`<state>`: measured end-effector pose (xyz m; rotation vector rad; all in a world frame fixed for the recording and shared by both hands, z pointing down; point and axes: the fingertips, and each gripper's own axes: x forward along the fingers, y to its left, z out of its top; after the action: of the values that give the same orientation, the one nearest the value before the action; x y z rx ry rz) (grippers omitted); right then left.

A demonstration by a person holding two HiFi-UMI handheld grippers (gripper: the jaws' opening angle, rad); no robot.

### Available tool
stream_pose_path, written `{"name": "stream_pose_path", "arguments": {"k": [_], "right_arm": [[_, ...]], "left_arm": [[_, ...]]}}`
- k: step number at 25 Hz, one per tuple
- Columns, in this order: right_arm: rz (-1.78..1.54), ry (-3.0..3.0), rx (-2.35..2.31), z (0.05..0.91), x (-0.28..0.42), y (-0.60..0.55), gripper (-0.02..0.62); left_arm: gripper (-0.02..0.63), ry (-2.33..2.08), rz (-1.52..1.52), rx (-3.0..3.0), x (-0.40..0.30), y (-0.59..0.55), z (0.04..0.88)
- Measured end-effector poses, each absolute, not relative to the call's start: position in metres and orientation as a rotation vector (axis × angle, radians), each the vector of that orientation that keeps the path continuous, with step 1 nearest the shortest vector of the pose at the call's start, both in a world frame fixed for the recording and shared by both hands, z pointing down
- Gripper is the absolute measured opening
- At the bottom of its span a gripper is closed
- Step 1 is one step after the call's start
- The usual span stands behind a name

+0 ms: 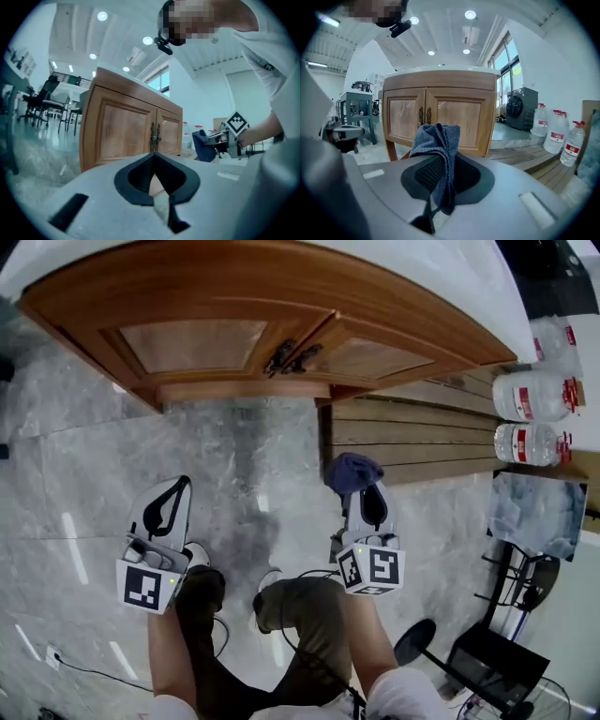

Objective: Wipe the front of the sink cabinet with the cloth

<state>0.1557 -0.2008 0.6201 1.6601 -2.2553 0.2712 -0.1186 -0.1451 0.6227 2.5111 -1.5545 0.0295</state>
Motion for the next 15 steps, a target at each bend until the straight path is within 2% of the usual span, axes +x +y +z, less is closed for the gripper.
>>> {"name": "stream_pose_path", "arguments": {"k": [6,15], "right_arm": [[0.324,-2.280,1.554,0.502,0.156,-0.167,0.071],[0.297,-2.440,1.373,0.268,0.133,-0.104,0.071]], "left_arm": [[0.002,-1.520,0.084,2.361,-0.119,-0.083,0.556],[0.002,-1.448,0.058,2.406,-0.104,-0.036,0.317]]}}
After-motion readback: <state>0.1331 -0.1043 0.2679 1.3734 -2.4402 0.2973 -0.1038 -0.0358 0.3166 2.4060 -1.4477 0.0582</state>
